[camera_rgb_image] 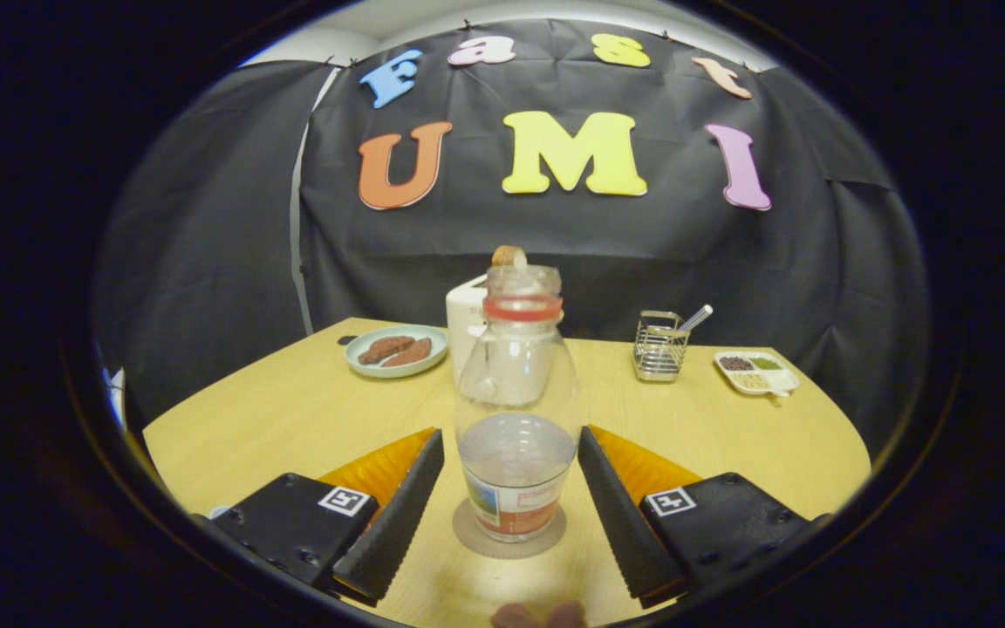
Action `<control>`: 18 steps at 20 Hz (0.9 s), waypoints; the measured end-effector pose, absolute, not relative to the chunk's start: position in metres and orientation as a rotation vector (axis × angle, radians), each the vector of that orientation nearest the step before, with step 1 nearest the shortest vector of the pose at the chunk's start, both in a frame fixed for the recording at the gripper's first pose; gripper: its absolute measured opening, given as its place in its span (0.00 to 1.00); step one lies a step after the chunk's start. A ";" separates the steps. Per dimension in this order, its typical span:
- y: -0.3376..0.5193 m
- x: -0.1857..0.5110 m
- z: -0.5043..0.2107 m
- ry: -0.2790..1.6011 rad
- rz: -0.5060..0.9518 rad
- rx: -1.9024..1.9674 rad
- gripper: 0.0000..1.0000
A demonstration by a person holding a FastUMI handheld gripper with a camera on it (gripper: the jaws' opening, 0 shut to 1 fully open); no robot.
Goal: Take the bottle from table, then pour the juice into the cup, finally place the bottle on the coaster
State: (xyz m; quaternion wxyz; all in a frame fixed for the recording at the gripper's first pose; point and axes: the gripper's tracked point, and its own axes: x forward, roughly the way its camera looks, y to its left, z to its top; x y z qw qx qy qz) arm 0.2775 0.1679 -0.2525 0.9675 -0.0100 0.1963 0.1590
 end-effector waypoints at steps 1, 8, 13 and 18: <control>0.166 0.274 -0.241 0.382 0.319 -0.018 0.99; 0.138 0.226 -0.148 0.247 0.277 -0.014 0.99; 0.098 0.160 -0.054 0.116 0.214 -0.038 0.99; 0.046 0.099 0.009 0.012 0.107 -0.059 0.99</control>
